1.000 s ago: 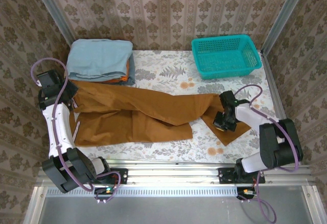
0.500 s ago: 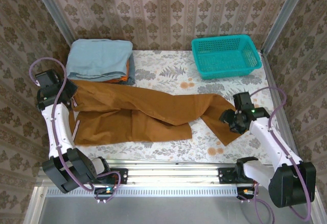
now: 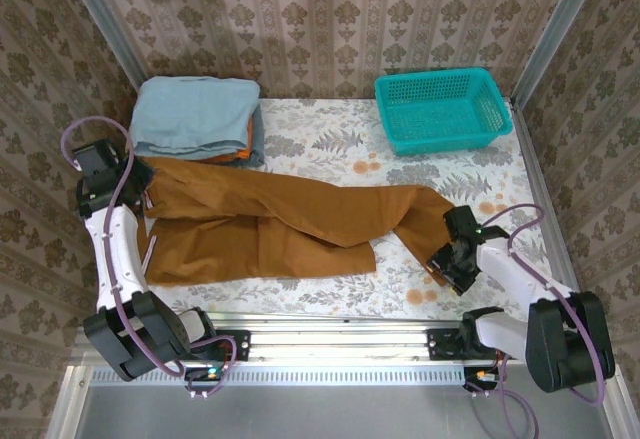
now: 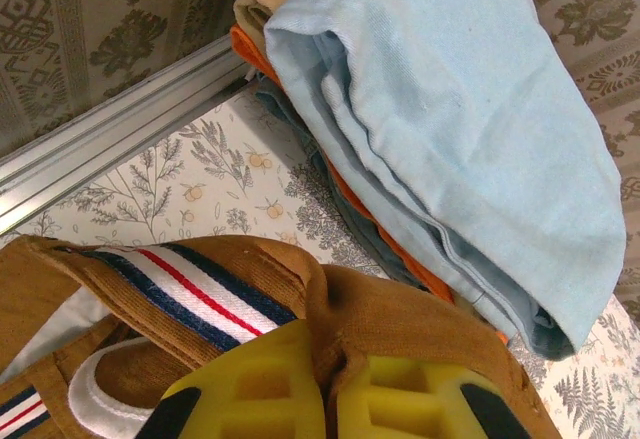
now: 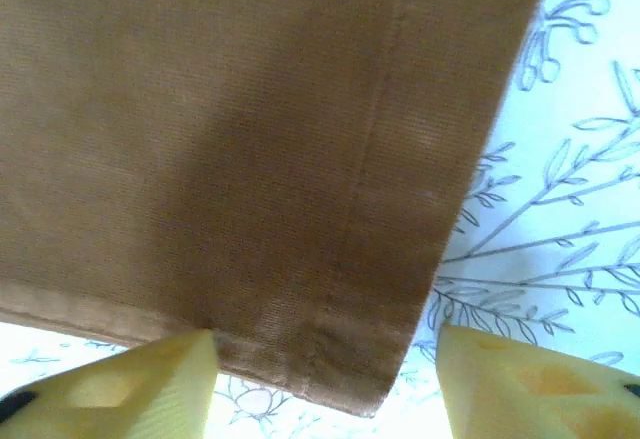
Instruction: Fold and stack the trousers
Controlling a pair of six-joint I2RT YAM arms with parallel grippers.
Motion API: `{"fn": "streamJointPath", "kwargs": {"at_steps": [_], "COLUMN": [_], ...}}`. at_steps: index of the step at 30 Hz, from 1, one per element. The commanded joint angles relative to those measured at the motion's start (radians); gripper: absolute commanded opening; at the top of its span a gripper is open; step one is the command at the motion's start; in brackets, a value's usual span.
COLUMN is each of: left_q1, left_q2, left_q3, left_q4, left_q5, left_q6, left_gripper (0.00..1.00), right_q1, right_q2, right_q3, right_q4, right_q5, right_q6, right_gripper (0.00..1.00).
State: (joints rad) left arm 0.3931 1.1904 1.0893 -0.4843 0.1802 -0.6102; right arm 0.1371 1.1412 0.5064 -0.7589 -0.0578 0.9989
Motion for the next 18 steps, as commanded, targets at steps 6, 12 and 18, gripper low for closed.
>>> {"fn": "streamJointPath", "kwargs": {"at_steps": [6, 12, 18], "left_q1": [-0.003, 0.057, 0.129], "left_q2": [0.006, 0.006, 0.007], "left_q3": [0.030, 0.120, 0.253], "left_q4": [0.048, 0.009, -0.067], "left_q5": [0.024, 0.050, 0.069], "left_q6": [-0.014, -0.047, -0.047], "left_gripper": [0.00, 0.00, 0.00], "right_q1": [-0.034, -0.220, -0.446], "right_q2": [-0.172, -0.232, -0.186], "right_q3": [0.183, 0.477, 0.666], "right_q4": [-0.102, -0.169, -0.106], "right_q5": [0.146, 0.209, 0.108], "right_q6": [-0.048, -0.265, -0.363], "right_gripper": [0.00, 0.00, 0.00]}}
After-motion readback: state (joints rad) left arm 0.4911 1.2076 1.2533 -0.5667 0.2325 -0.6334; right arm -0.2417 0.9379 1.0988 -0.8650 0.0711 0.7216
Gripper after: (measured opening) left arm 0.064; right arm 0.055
